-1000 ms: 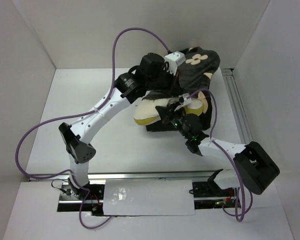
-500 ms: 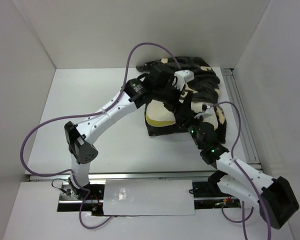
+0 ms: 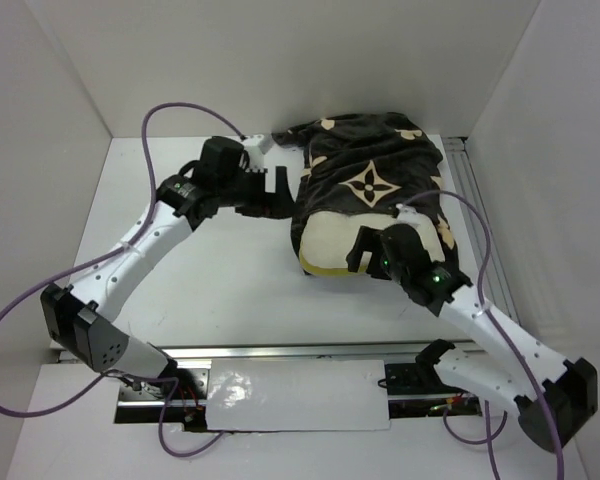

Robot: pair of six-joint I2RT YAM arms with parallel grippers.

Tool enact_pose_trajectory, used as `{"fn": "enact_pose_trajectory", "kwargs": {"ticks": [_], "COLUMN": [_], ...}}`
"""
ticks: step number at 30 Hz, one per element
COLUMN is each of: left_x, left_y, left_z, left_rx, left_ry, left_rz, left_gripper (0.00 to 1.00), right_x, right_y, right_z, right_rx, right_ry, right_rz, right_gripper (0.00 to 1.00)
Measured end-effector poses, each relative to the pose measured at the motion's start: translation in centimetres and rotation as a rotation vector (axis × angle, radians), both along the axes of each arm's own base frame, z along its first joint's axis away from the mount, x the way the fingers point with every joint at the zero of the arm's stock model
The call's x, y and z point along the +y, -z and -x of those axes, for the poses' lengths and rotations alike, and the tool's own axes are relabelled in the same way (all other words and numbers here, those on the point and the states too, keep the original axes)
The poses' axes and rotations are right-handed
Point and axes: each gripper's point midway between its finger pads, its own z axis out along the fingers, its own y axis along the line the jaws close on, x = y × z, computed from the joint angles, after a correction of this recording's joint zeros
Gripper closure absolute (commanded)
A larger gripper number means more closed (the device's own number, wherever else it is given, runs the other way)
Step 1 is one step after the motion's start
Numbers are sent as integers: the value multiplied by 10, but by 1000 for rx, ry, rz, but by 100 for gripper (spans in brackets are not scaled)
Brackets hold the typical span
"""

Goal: Put the pillow into the pillowcase

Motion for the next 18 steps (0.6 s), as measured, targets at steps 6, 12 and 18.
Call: {"fn": "enact_pose_trajectory", "kwargs": {"ticks": [6,12,18], "left_x": [39,53,67], "left_y": [84,149,148], "left_z": [-34,-27,-40], "left_rx": [186,345,328], "left_ry": [-161,-173,-220], "left_rz": [-59,-93,-41], "left_gripper": [6,0,0], "right_x": [36,91,106], "right_y": [-16,-53,-7], "right_z": [12,1,-16], "right_rx": [137,63,113], "right_ry": [-205,-305,-230], "right_rz": [157,245,373], "right_gripper": [0,0,0]}}
